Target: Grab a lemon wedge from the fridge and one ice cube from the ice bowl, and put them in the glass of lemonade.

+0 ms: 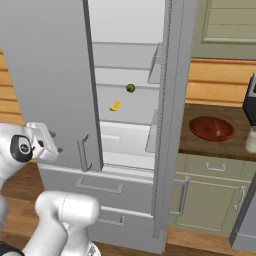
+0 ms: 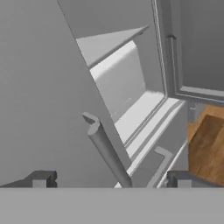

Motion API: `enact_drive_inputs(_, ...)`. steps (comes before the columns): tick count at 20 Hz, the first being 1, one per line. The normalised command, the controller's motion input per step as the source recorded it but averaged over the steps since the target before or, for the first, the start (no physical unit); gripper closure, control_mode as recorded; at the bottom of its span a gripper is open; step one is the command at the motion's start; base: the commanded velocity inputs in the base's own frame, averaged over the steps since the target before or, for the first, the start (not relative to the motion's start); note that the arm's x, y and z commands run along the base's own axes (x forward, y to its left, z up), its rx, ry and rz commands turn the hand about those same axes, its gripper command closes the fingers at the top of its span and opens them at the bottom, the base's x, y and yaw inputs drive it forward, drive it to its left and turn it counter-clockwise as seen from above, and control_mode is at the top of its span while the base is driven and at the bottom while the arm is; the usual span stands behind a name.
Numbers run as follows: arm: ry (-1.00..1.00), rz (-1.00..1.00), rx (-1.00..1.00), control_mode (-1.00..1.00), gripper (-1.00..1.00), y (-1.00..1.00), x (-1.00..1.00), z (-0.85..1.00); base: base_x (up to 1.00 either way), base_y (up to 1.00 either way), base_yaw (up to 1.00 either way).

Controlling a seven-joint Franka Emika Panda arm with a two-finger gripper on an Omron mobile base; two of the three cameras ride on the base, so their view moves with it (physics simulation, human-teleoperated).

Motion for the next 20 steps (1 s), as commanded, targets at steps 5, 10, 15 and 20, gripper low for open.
enact_drive_inputs(5, -0.29, 0.0, 0.0, -1.0, -1.0, 0.0, -0.04, -0.48, 0.0, 0.0, 0.0)
enact_drive_inputs(10, -0.02, 0.04, 0.0, -1.0, -1.0, -0.17, 0.07, -0.12, 0.0, 0.0, 0.0)
enact_drive_inputs(15, 0.18, 0.0, 0.0, -1.0, -1.0, -0.12, 0.64, 0.0, 0.0, 0.0, 0.0)
enact_drive_inputs(20, 0.17, -0.03, 0.0, -1.0, -1.0, -0.05, 0.51, -0.15, 0.0, 0.0, 0.0)
